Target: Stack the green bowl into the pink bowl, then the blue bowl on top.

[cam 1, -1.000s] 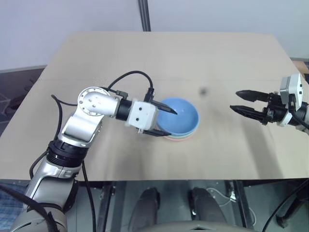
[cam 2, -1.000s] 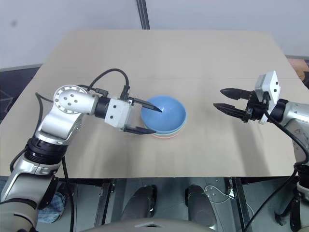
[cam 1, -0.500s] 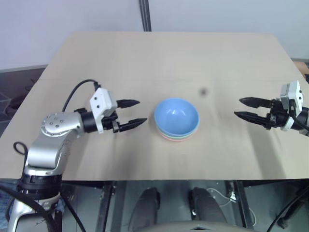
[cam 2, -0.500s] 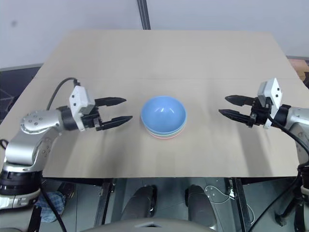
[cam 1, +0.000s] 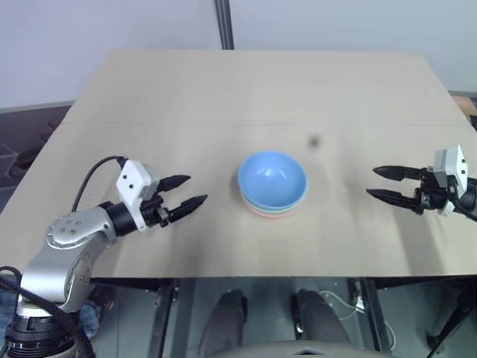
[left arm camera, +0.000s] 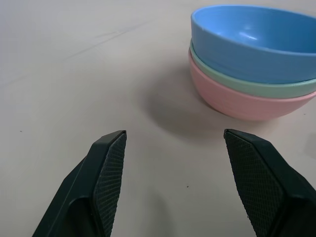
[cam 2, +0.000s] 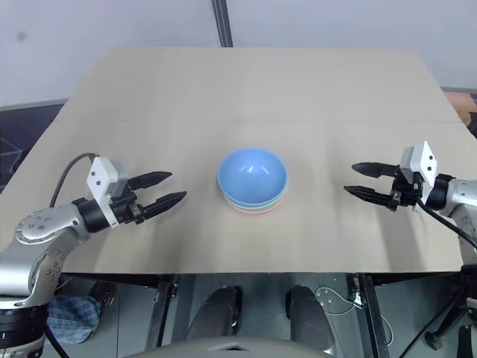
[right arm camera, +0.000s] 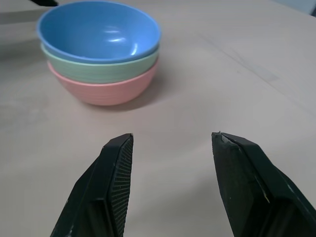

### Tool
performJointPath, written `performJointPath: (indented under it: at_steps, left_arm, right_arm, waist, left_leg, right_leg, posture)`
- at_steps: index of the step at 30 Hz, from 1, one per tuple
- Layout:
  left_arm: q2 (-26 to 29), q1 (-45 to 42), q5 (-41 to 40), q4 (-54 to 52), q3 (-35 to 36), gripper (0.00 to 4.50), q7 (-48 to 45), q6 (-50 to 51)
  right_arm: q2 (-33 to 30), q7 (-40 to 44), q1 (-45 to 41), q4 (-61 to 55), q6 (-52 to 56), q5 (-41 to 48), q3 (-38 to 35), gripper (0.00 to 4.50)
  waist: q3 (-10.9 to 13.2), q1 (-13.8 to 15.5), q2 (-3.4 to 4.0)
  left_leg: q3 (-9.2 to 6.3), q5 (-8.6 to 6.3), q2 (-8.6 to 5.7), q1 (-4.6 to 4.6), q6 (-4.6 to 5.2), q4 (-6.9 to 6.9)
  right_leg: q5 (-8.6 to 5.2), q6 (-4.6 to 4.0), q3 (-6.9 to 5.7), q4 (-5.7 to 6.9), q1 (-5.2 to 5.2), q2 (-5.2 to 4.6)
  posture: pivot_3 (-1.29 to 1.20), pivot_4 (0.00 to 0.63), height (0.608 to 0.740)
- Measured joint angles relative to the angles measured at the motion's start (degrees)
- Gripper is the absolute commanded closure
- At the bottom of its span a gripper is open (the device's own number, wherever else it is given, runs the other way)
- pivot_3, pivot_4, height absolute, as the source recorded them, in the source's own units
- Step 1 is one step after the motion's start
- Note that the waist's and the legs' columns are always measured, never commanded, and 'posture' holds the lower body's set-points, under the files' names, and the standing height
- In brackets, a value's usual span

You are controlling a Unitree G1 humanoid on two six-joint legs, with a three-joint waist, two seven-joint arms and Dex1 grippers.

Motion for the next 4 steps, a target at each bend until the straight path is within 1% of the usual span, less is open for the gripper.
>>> performJointPath:
  at_steps: [4]
  left_arm:
    - [0.2, 0.1, 0.0, 0.0, 0.3, 1.17, -0.1, 0.0]
  right_arm:
    - [0.0, 1.0, 0.1, 0.7, -1.2, 0.0, 0.0, 1.83]
  waist:
    - [0.0, 0.0, 0.00]
  left_leg:
    - [0.04, 0.00, 0.00, 0.08, 0.00, -0.02]
  right_leg:
    - [0.00, 0.00, 0.04, 0.01, 0.05, 0.00]
  posture:
    - [0.00, 0.150, 0.740]
